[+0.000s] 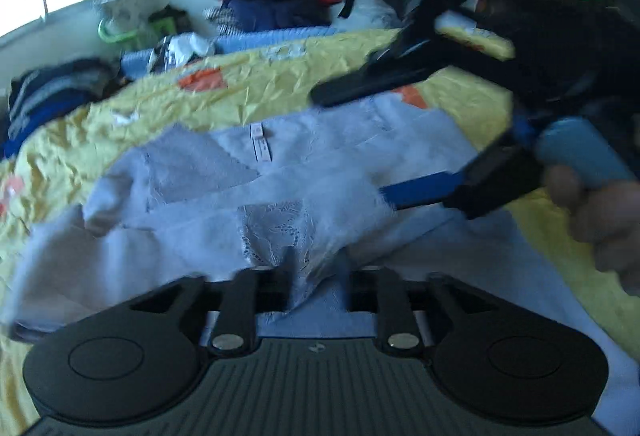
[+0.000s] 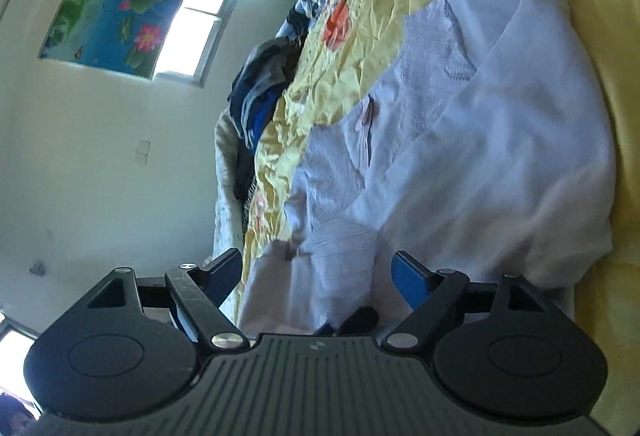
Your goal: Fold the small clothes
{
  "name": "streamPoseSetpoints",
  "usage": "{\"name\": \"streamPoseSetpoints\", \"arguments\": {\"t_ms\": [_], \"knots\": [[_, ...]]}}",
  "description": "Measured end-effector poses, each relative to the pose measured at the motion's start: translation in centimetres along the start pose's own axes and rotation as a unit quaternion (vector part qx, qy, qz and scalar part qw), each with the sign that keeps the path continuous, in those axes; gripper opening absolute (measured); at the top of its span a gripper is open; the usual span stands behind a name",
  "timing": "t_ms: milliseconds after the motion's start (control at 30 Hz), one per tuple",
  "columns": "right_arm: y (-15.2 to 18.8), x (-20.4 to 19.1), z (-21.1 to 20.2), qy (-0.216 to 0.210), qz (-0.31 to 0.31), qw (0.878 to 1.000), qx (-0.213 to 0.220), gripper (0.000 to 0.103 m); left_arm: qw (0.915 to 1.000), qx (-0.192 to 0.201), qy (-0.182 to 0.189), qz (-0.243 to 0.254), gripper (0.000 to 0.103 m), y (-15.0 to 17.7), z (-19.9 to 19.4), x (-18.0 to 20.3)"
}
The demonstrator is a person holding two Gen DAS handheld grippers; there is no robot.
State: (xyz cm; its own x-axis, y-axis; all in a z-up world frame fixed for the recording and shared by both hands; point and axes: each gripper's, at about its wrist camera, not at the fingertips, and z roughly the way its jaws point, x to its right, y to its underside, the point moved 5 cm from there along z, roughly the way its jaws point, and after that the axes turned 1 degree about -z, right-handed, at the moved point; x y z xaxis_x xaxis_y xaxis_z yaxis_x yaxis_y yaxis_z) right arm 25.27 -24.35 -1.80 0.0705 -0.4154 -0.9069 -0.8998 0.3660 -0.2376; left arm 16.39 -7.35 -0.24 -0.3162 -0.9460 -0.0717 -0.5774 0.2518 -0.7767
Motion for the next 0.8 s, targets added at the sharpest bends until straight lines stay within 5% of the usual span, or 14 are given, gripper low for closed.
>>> {"name": "streamPoseSetpoints", "arguments": {"t_ms": [67,100,300,533,800], "knots": [[0.2,-0.1,0.8,0.013,-0.006,1.0,-0.009,0.08,0.9998,0.018,-0.003,0.008,0.081,0.0,-1.7,0.1],[0.3,-0.4,1.1,0.014,-0.01,1.0,-0.014,0.08,0.9993,0.036,-0.009,0.006,0.086,0.1,-2.8,0.0],[1.1,-0.6,2.3,0.051,-0.026,0.998,-0.031,0.074,0.9936,0.082,-0.017,-0.076,0.087,1.7,-8.1,-1.9],[1.1,-1.4,1.1,0.101,-0.086,0.991,-0.004,0.065,0.9748,0.063,-0.018,-0.213,0.087,4.9,-10.0,-5.8],[1.4,-0.8,2.3,0.112,-0.083,0.989,-0.046,0.066,0.9687,0.041,-0.031,-0.243,0.087,6.3,-10.5,-7.0]]}}
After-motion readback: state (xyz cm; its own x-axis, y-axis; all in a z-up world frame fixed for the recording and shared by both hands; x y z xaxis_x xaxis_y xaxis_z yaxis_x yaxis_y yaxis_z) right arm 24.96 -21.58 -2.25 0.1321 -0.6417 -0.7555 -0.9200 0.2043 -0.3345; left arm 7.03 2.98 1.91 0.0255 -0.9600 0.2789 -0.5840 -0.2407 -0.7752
